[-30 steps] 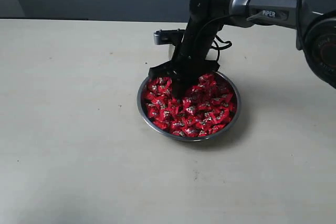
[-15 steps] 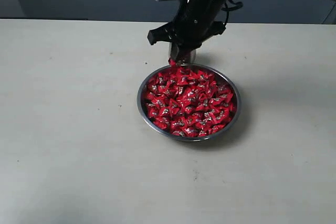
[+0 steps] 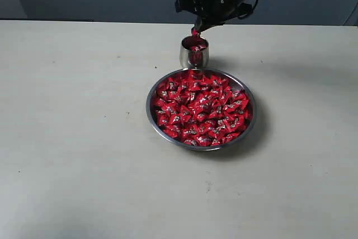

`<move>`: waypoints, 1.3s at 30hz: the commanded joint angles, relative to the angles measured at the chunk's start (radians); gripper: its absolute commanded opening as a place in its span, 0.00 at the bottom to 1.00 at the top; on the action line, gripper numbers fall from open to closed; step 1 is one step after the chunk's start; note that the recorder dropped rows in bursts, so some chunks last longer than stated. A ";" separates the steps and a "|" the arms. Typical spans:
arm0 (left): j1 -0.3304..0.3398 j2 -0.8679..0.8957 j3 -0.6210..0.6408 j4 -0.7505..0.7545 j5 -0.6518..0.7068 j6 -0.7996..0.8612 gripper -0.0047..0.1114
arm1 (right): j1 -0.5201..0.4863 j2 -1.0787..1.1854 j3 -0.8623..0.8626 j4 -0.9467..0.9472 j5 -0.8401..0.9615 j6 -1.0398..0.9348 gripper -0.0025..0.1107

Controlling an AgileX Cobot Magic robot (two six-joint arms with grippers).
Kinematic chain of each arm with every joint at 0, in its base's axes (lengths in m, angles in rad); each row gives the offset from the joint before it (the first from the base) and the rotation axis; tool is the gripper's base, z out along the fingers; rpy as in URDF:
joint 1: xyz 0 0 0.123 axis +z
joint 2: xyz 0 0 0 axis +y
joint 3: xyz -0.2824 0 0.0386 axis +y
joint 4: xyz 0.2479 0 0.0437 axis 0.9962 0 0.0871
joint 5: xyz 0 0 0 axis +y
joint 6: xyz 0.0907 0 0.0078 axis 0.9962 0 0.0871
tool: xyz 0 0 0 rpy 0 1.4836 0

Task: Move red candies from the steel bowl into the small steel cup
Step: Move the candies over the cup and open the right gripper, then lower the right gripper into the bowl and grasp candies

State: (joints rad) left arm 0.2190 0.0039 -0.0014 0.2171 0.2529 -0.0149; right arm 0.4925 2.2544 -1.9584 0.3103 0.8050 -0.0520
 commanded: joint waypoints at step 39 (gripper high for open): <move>-0.003 -0.004 0.001 0.005 -0.011 -0.004 0.04 | -0.013 -0.304 0.514 0.124 0.160 -0.191 0.39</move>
State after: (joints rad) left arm 0.2190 0.0039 -0.0014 0.2171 0.2529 -0.0149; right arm 0.4825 1.9791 -1.5206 0.4103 0.9920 -0.2033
